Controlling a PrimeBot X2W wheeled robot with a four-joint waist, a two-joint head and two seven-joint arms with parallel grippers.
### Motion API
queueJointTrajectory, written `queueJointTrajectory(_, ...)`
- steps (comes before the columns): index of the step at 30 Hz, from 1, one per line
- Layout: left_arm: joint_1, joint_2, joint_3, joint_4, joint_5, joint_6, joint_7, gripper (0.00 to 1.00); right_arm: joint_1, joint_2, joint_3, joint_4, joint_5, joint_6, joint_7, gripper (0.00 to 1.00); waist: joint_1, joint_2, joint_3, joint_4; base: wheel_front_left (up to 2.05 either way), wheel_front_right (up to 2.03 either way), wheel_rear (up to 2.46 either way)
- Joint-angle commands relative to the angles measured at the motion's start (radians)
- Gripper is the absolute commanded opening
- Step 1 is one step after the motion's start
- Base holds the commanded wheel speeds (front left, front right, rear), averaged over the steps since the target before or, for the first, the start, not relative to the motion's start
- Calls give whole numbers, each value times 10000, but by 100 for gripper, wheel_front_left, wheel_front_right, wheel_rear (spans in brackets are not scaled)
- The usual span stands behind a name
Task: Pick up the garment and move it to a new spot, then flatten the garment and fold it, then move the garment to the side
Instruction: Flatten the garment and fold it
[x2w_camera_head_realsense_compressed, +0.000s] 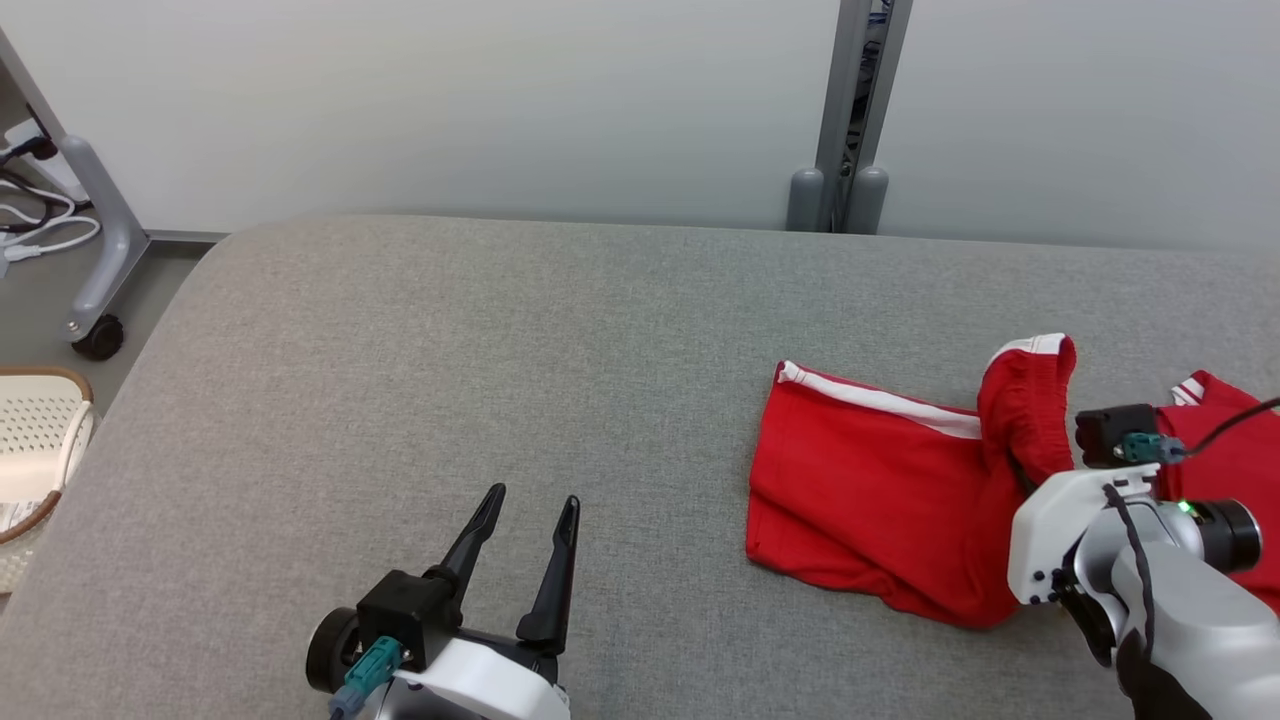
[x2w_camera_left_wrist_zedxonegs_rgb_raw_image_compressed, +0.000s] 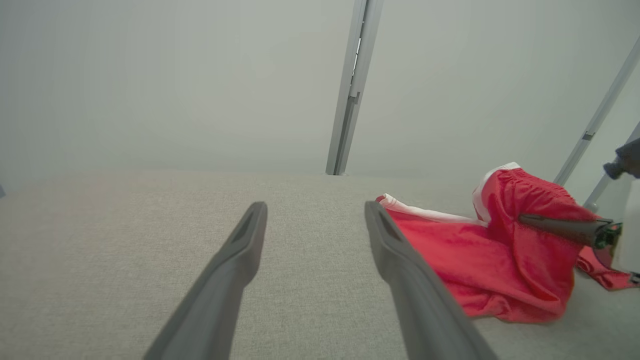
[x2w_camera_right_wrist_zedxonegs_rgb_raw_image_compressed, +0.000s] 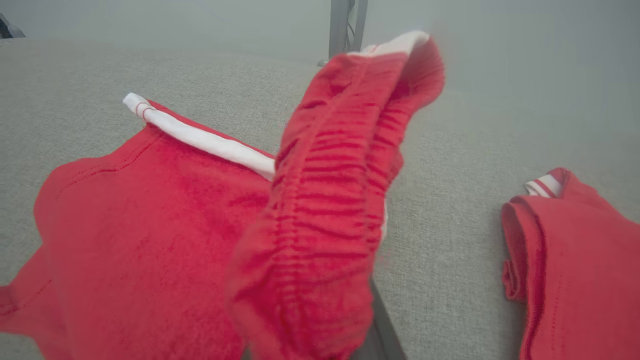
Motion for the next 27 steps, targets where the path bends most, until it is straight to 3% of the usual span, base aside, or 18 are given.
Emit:
queueJointTrajectory(1,-8,45,-1,-16,-83,45,-43,100,-185,71,47,35,-76,-3,44,0,0,0,50,68,0,0,0)
queueJointTrajectory(27,-266,45,-297,-30,-308,102,-43,100,-593,1401,780,-35,-442,-3,468,0,0,0,485,984,0,0,0)
